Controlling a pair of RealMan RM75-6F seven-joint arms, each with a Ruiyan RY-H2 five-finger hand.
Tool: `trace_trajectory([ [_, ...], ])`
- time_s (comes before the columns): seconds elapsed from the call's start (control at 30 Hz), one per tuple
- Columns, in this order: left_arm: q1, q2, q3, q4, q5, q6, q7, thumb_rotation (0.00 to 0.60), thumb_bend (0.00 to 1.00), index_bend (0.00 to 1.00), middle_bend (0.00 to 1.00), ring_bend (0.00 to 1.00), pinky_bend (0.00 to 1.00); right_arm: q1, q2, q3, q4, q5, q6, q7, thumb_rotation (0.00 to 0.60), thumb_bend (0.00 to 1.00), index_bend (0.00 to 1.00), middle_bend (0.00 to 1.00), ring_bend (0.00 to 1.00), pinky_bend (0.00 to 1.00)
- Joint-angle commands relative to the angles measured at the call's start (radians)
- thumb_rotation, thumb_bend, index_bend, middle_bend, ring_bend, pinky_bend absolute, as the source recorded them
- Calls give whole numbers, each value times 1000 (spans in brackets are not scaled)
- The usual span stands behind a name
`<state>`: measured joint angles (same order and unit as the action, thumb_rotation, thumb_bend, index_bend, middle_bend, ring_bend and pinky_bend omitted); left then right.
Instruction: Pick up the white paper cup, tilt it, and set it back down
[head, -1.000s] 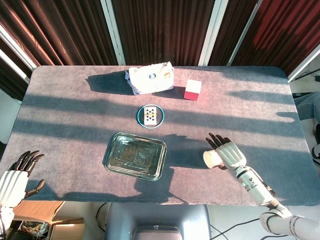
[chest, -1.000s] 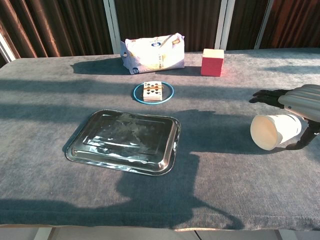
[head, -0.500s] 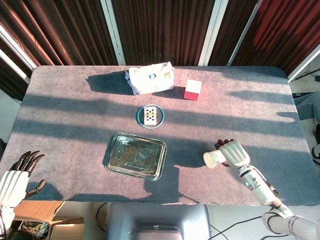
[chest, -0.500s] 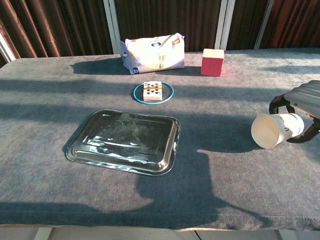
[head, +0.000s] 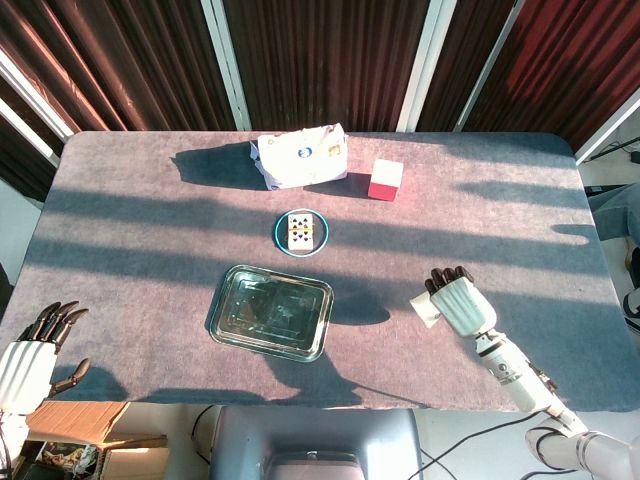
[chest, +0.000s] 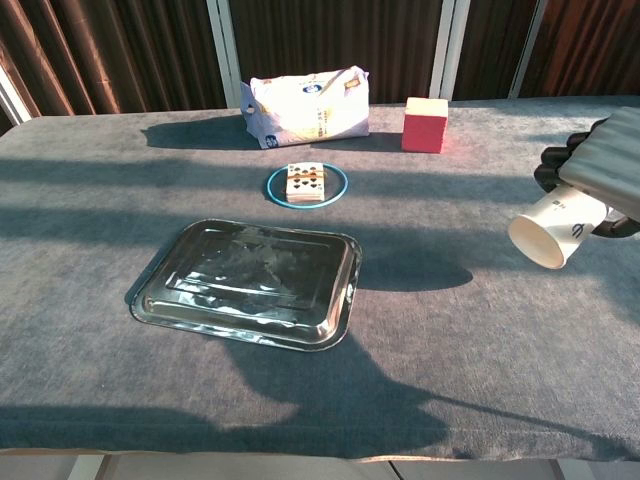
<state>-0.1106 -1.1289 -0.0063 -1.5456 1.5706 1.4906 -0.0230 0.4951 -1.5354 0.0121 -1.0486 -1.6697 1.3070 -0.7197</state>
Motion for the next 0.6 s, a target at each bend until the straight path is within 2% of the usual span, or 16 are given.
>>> trace_trajectory([
  [0.03, 0, 0, 1, 0, 2, 0, 2, 600, 298, 188, 101, 72, 292, 14, 19, -15, 4, -107, 23, -426, 600, 430, 725, 512, 544, 700],
  [0.27, 0, 0, 1, 0, 1, -1, 2, 600, 298, 188, 101, 72, 291, 35, 34, -6, -42, -77, -108, -651, 600, 430, 722, 512, 494, 653],
  [0.5, 1, 1, 1, 1, 3, 2, -2, 600, 297, 188, 101, 72, 292, 41, 14, -4, -55, -40, -183, -696, 600, 430, 688, 512, 449, 616],
  [0.6, 1, 2, 1, 0, 2, 1, -4, 600, 297, 188, 101, 71, 292, 40, 4, -4, -50, -31, -191, -693, 600, 429, 641, 509, 413, 580],
])
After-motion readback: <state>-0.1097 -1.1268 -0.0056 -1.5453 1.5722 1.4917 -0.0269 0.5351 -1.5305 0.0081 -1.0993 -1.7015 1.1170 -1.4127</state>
